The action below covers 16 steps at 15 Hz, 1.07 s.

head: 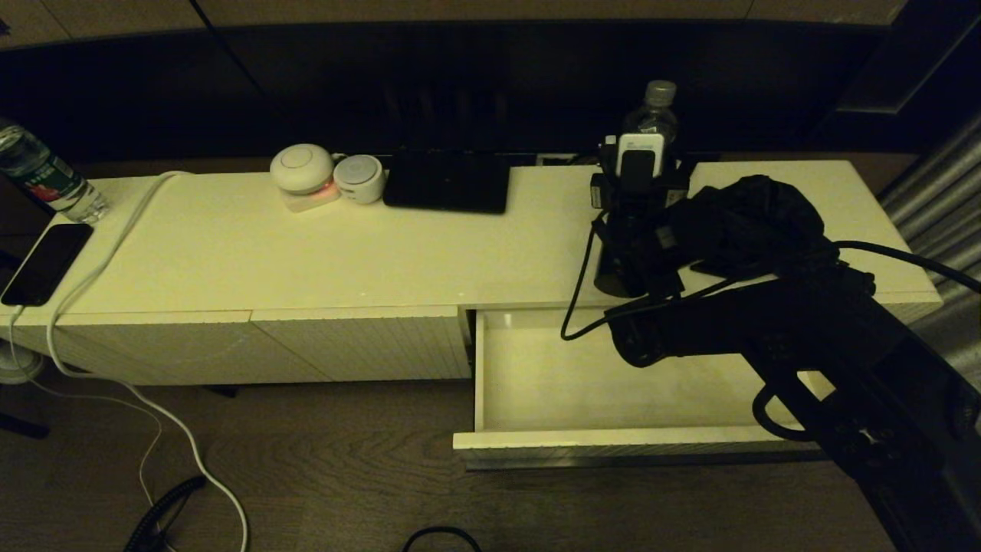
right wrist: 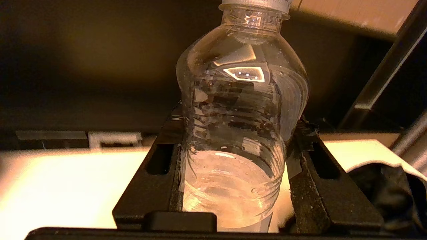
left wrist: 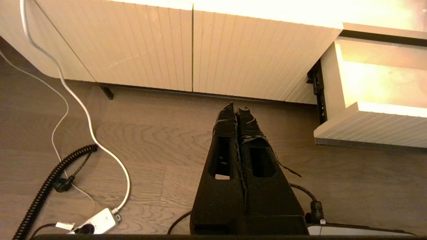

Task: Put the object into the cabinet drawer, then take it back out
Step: Take the mineral water out of the drawer and put it on the table

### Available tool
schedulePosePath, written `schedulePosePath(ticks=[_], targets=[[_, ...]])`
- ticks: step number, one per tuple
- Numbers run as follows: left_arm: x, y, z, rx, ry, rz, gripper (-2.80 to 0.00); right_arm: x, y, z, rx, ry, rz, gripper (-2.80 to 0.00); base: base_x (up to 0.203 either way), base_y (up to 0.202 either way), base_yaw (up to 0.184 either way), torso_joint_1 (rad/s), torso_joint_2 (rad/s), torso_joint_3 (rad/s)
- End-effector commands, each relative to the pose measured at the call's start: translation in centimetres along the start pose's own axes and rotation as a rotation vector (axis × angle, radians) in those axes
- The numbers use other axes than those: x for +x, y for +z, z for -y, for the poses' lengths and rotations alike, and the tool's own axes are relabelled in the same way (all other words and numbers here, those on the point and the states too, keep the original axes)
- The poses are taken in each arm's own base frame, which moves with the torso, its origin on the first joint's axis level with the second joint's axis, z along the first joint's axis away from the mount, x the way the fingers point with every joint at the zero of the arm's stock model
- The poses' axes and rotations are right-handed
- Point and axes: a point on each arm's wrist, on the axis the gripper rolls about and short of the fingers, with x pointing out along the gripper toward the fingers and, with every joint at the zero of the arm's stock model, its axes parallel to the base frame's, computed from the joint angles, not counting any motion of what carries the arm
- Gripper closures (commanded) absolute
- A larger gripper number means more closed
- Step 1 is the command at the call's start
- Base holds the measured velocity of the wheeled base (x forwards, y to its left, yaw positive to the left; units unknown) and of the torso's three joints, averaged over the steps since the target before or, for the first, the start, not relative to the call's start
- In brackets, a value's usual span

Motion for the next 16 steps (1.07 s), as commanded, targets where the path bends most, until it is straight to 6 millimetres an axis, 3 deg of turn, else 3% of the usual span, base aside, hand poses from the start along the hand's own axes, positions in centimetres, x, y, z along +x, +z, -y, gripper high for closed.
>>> schedulePosePath(ticks=[1, 7, 11, 12, 16], targets=[[0.0, 0.0, 0.0, -0.001, 0.000, 0.003, 0.00, -0.8, -1.3, -0.9, 0.000, 0.004, -0.008, 0.00, 0.000, 0.000, 0.000, 0.000, 0.00, 0.000], [0.0, 0.0, 0.0, -0.001, 0.000, 0.002, 0.00, -2.0, -3.6, -1.9, -0.016, 0.015, -0.042, 0.00, 0.000, 0.000, 0.000, 0.000, 0.00, 0.000], [0.0, 0.0, 0.0, -0.001, 0.000, 0.002, 0.00, -2.0, -3.0, -2.0, -0.008, 0.007, -0.042, 0.00, 0.000, 0.000, 0.000, 0.000, 0.00, 0.000], [0.0, 0.0, 0.0, -0.001, 0.000, 0.003, 0.00, -2.0, -2.9, -2.0, -0.008, 0.007, -0.040, -2.80, 0.000, 0.000, 0.000, 0.000, 0.00, 0.000], [0.0, 0.0, 0.0, -0.001, 0.000, 0.002, 0.00, -1.8, -2.0, -2.0, 0.004, 0.003, -0.032, -2.80, 0.000, 0.000, 0.000, 0.000, 0.00, 0.000]])
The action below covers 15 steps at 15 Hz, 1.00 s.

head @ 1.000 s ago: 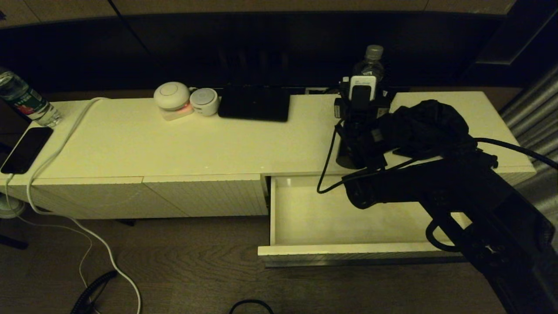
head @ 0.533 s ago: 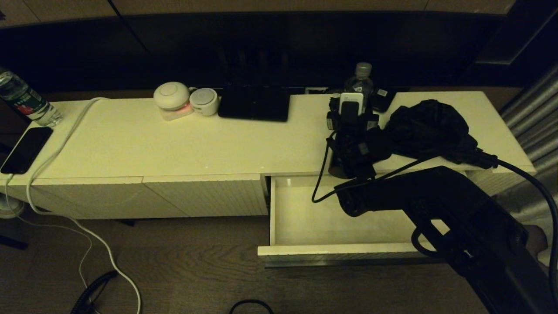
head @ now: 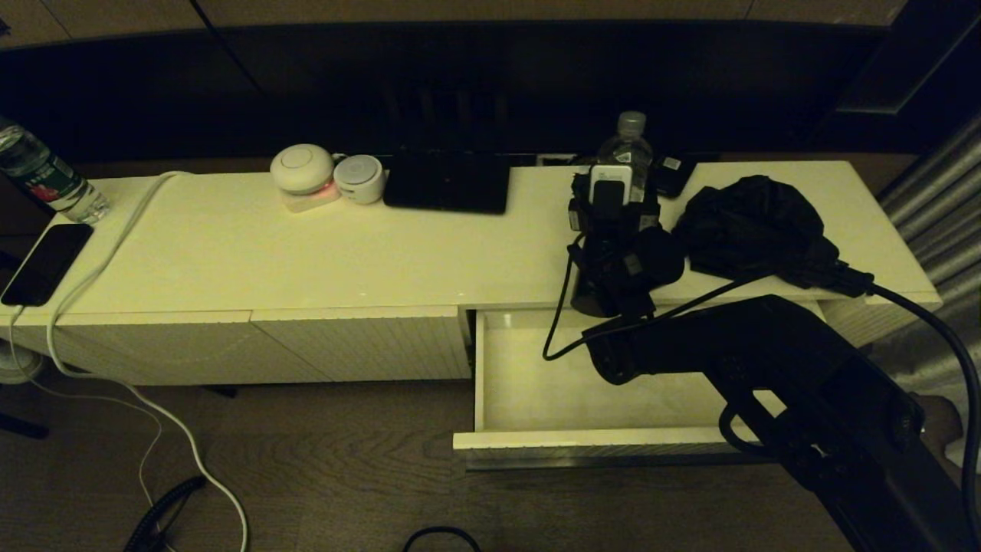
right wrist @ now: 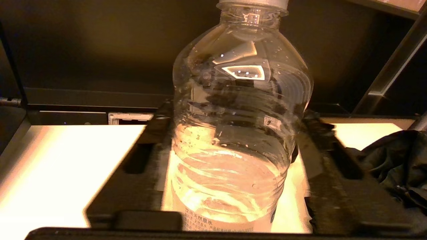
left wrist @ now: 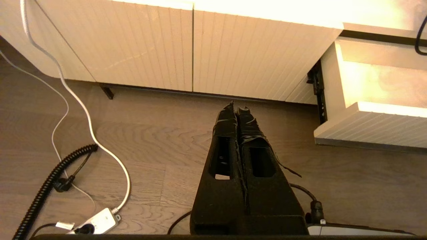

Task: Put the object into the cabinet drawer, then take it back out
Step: Take the mineral water out of the drawer and put it on the table

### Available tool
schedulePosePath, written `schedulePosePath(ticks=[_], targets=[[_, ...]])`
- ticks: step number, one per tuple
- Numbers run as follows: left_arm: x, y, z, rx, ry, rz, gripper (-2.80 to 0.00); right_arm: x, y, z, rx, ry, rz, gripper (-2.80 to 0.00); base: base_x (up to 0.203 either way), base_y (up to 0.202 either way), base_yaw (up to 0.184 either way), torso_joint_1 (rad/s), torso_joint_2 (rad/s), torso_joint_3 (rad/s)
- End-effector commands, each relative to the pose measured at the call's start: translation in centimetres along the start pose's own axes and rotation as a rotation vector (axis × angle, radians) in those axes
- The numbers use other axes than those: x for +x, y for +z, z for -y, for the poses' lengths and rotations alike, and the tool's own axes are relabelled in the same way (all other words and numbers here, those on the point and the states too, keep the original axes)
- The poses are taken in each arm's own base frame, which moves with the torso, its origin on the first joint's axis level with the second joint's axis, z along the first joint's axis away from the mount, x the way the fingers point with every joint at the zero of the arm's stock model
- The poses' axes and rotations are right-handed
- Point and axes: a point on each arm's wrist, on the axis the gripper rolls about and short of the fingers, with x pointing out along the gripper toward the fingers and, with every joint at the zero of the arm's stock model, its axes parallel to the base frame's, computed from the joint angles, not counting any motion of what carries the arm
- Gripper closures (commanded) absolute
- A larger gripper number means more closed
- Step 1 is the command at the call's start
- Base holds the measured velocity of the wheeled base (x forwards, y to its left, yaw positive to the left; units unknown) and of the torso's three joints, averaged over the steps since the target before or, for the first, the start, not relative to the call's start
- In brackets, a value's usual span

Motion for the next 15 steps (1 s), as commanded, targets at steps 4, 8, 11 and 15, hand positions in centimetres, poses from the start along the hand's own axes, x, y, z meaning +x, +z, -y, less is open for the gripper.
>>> schedulePosePath(ticks=[4, 8, 11, 15], targets=[[0.0, 0.0, 0.0, -0.002, 0.000, 0.003, 0.00, 0.5, 1.4, 0.4, 0.018, -0.016, 0.020, -2.80, 0.000, 0.000, 0.000, 0.000, 0.00, 0.000], [0.0, 0.0, 0.0, -0.002, 0.000, 0.002, 0.00, 0.5, 2.0, 0.8, 0.010, -0.010, 0.012, -2.80, 0.000, 0.000, 0.000, 0.000, 0.00, 0.000], [0.0, 0.0, 0.0, -0.002, 0.000, 0.003, 0.00, 0.4, 2.8, 1.0, 0.013, -0.004, 0.006, -2.80, 0.000, 0.000, 0.000, 0.000, 0.00, 0.000], [0.0, 0.0, 0.0, -0.002, 0.000, 0.003, 0.00, 0.0, 3.7, 1.7, -0.005, 0.017, -0.015, -2.80, 0.000, 0.000, 0.000, 0.000, 0.00, 0.000]])
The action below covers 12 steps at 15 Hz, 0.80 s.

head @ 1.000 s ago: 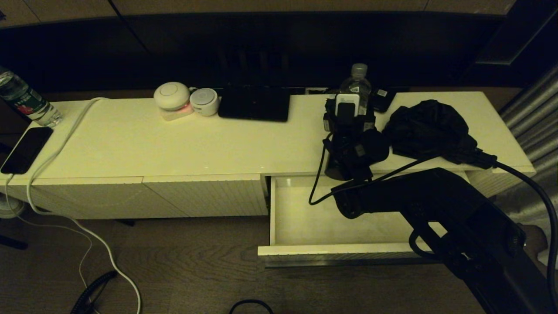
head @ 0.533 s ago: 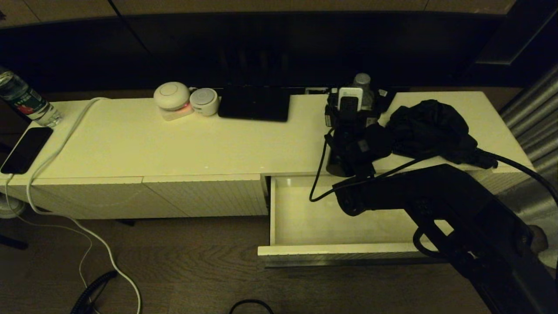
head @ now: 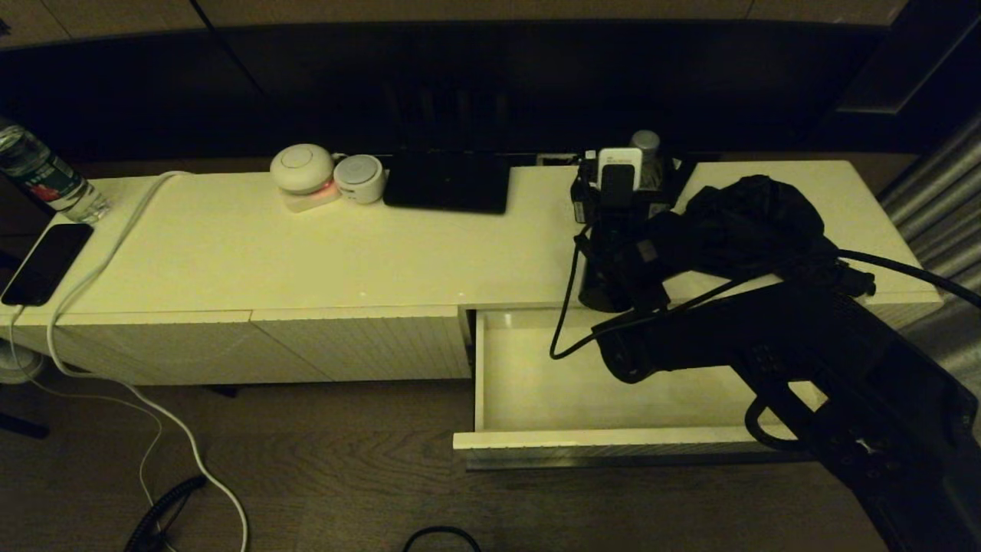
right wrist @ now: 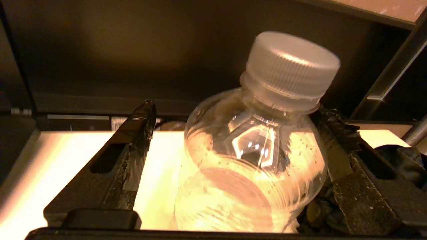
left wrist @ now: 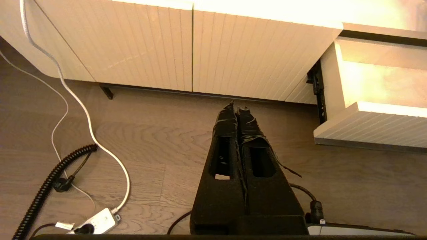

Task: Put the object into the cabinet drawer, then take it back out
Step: Take the mineral water out of the drawer and put it on the table

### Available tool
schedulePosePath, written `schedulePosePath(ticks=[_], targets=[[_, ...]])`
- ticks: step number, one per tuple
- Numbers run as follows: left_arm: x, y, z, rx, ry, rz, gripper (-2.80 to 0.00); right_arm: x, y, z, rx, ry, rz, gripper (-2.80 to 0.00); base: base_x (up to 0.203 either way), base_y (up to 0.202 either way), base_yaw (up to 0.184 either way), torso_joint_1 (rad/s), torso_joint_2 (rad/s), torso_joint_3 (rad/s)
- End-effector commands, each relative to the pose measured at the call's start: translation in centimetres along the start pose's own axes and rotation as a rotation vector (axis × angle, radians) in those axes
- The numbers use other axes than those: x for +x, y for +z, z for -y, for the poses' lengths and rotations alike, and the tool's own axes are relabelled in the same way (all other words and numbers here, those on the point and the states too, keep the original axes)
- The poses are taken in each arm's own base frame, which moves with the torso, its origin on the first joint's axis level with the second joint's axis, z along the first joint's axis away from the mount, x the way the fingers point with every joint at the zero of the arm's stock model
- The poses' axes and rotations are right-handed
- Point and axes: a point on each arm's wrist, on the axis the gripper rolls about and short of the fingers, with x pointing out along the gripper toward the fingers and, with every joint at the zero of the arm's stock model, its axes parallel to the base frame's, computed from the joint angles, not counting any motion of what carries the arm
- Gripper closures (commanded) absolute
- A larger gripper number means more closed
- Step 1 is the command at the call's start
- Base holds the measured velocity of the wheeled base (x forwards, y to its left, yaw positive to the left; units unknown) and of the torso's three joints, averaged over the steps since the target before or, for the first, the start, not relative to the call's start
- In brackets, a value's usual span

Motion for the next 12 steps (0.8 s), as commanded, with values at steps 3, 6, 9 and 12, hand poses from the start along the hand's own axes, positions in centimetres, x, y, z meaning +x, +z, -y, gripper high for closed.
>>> schedulePosePath(ticks=[3, 6, 9, 12], targets=[[0.0, 0.0, 0.0, -0.001, 0.000, 0.003, 0.00, -0.2, 2.1, 1.5, -0.011, 0.009, -0.012, -2.80, 0.000, 0.000, 0.000, 0.000, 0.00, 0.000], [0.0, 0.0, 0.0, -0.001, 0.000, 0.003, 0.00, -0.3, 3.8, 2.8, -0.018, 0.016, -0.017, -2.80, 0.000, 0.000, 0.000, 0.000, 0.00, 0.000], [0.0, 0.0, 0.0, -0.001, 0.000, 0.003, 0.00, -1.4, 5.2, 4.3, -0.044, 0.048, -0.051, -2.80, 0.000, 0.000, 0.000, 0.000, 0.00, 0.000], [0.0, 0.0, 0.0, -0.001, 0.000, 0.003, 0.00, -2.6, 8.0, 6.0, -0.033, 0.068, -0.058, -2.80, 0.000, 0.000, 0.000, 0.000, 0.00, 0.000]])
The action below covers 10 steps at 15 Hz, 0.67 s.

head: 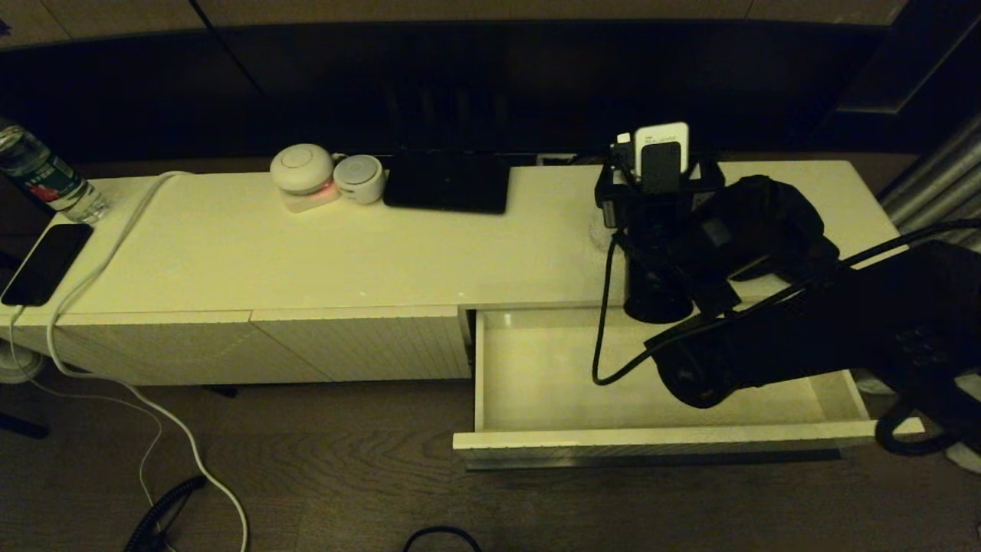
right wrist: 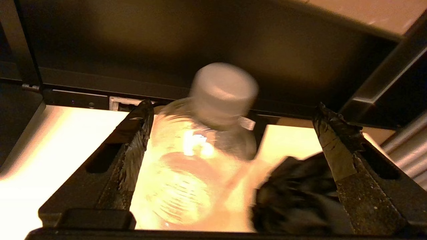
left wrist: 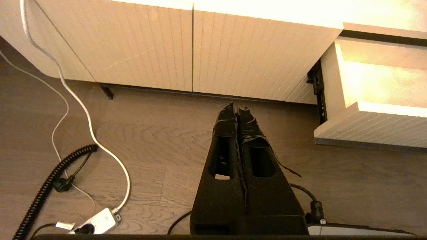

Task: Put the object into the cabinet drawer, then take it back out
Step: Take the mineral water out of the drawer and put it on the table

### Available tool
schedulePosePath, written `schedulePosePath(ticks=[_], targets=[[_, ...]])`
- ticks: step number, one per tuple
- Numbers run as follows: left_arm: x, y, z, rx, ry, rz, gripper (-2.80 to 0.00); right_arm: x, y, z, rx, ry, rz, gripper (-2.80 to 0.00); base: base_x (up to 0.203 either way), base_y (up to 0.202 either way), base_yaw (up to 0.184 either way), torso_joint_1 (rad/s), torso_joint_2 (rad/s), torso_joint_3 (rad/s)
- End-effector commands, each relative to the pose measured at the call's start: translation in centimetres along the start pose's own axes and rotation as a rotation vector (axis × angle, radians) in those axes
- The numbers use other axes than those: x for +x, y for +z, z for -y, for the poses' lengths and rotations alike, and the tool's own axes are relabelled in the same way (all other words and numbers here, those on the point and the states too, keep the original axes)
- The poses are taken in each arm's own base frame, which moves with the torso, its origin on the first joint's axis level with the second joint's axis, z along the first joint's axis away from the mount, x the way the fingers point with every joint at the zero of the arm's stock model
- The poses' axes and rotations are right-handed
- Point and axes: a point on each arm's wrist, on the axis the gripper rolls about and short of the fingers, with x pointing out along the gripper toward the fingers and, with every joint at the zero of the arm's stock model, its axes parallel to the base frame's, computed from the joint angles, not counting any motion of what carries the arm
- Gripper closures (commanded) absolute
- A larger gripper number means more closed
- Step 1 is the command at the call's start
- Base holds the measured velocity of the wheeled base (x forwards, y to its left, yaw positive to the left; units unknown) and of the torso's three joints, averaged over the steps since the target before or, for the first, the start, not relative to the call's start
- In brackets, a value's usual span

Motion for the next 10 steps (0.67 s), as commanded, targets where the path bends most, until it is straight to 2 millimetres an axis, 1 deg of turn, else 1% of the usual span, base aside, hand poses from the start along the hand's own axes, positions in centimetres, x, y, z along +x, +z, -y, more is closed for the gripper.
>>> schedulePosePath(ticks=[1, 3, 5, 7, 10], targets=[[0.0, 0.0, 0.0, -0.001, 0.000, 0.001, 0.00, -1.1, 3.8, 2.3, 0.038, -0.004, 0.027, -2.80, 0.000, 0.000, 0.000, 0.000, 0.00, 0.000], [0.0, 0.0, 0.0, -0.001, 0.000, 0.003, 0.00, -2.6, 4.8, 3.0, 0.032, 0.026, 0.005, -2.80, 0.000, 0.000, 0.000, 0.000, 0.00, 0.000], [0.0, 0.0, 0.0, -0.001, 0.000, 0.003, 0.00, -4.6, 5.1, 4.2, 0.003, 0.059, -0.041, -2.80, 0.000, 0.000, 0.000, 0.000, 0.00, 0.000], [0.0, 0.0, 0.0, -0.001, 0.000, 0.003, 0.00, -6.7, 5.4, 6.3, -0.042, 0.098, -0.083, -2.80, 0.000, 0.000, 0.000, 0.000, 0.00, 0.000], [0.0, 0.0, 0.0, -0.001, 0.000, 0.001, 0.00, -9.9, 6.0, 10.5, -0.129, 0.165, -0.149, -2.80, 0.000, 0.000, 0.000, 0.000, 0.00, 0.000]])
